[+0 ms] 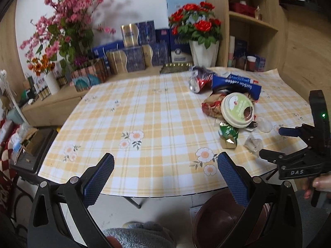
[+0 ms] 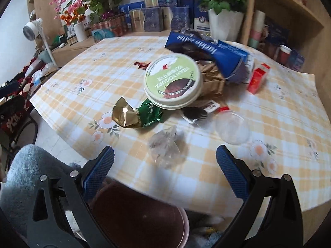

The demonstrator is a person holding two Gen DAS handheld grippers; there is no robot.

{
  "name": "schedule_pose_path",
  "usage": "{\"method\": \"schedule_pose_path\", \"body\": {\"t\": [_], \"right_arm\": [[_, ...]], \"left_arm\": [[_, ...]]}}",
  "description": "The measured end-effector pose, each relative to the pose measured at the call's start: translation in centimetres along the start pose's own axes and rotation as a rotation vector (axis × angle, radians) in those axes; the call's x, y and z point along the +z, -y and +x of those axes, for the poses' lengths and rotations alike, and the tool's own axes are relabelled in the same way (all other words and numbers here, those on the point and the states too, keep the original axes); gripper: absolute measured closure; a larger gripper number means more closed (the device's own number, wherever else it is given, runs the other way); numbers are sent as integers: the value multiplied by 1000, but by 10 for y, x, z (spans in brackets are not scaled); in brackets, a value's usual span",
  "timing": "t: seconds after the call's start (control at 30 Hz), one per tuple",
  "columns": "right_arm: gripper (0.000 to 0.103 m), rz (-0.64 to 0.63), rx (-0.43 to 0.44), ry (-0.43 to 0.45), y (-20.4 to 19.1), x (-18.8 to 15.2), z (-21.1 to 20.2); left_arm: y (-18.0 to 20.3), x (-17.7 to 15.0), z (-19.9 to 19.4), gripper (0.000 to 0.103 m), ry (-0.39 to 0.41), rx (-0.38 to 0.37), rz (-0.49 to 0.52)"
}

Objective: Collect trash
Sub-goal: 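Grasp the green-lidded yogurt tub with the left tool while the right tool grasps the clear plastic bag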

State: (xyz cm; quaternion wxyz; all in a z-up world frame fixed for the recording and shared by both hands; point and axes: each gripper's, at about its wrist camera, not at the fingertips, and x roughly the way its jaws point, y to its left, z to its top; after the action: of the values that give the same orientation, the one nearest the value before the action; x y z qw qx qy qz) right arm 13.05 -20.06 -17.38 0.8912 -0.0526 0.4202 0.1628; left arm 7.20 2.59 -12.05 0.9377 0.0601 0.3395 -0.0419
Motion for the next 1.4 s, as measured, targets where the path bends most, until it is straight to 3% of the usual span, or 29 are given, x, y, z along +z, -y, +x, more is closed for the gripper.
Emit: {"method": "schedule_pose_path", "body": {"t": [0.13, 0.2, 0.27, 0.33, 0.37, 0.4, 0.47, 0.53, 0.63, 0.8, 0.97, 1.03, 1.07, 1.2, 1.4], "right_arm": [[9, -31, 8, -14, -2, 3, 21], [22, -31, 12, -30, -2, 4, 31], [26, -5, 14, -57, 2, 4, 41], [43, 36, 44, -73, 7, 2, 45], [57, 51, 56, -73, 10, 1, 44], [61, 66, 69, -69, 13, 0, 43], [63, 91, 76, -37, 18, -2, 34], [67, 101, 68, 0, 22, -4, 24], [70, 115, 47, 49, 28, -6, 9], [73, 143, 23, 110, 42, -6, -9], [74, 156, 16, 145, 52, -5, -21], [74, 166, 18, 161, 55, -5, -26], [74, 169, 18, 168, 57, -7, -28], [74, 186, 3, 190, 66, -11, -36], [74, 245, -16, 211, 89, -21, -45]], "left_arm": [[2, 2, 8, 5, 26, 24, 12], [4, 4, 10, 5, 43, 33, 22], [6, 9, 13, 5, 53, 30, 18], [7, 13, 19, 5, 44, -3, 2], [7, 15, 22, 5, 32, -23, -10], [6, 17, 27, 5, 11, -57, -42], [1, 19, 35, 5, -19, -109, -105], [-4, 21, 42, 6, -44, -113, -171], [-9, 27, 49, 16, -52, -142, -234], [-3, 36, 59, 22, -81, -206, -270], [32, 44, 66, 22, -86, -312, -196], [53, 47, 71, 16, -86, -364, -134], [66, 49, 75, 8, -84, -376, -89], [107, 57, 95, 6, -65, -333, 54], [142, 66, 136, 6, -92, -247, 161]]}}
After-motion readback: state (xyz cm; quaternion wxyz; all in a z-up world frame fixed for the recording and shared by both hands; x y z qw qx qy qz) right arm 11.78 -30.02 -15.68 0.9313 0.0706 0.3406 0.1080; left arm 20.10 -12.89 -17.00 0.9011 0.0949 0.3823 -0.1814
